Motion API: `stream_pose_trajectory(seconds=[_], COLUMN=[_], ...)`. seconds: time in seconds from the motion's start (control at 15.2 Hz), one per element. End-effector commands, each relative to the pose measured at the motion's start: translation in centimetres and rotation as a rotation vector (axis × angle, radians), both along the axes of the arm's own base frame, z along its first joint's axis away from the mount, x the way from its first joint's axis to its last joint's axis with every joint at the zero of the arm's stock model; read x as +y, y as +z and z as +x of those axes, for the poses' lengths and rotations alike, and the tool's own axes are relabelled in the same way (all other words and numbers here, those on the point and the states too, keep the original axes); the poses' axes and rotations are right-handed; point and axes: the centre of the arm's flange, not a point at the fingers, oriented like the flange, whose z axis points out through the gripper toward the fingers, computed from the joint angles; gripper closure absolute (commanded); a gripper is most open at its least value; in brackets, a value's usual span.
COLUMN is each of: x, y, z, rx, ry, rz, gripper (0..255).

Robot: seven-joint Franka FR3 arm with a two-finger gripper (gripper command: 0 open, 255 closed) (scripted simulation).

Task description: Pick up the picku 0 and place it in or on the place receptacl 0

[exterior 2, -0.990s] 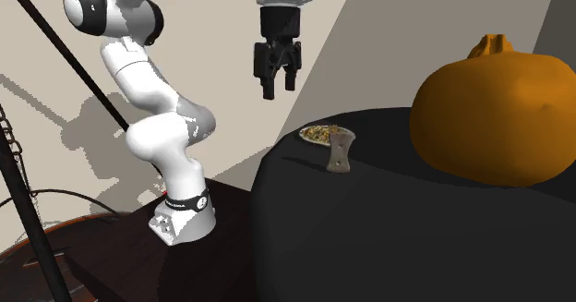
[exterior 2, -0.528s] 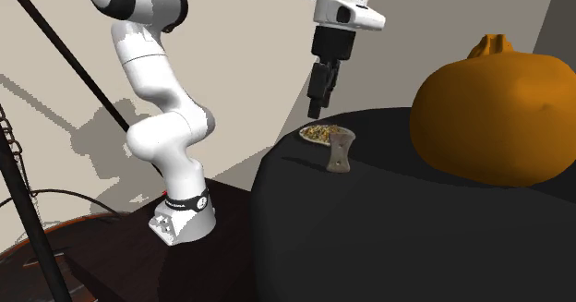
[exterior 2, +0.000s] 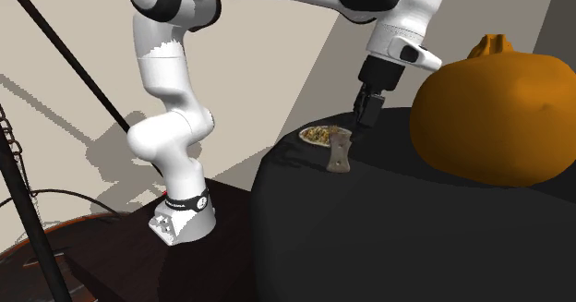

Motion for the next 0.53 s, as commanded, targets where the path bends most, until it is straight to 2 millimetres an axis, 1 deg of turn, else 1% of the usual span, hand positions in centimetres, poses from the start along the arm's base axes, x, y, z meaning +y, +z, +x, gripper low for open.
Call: stream_pose_trajectory(seconds=[0.0, 0.33, 0.46], x=[0.3, 0.1, 0.1], y=[-1.1, -3.6, -3.9], z=[0.3, -0.5, -0.6], rx=[0.007, 0.007, 0.007], ry=[0.008, 0.008, 0.008], rz=[-0.002, -0.002, -0.002], gripper=[0, 0, 0])
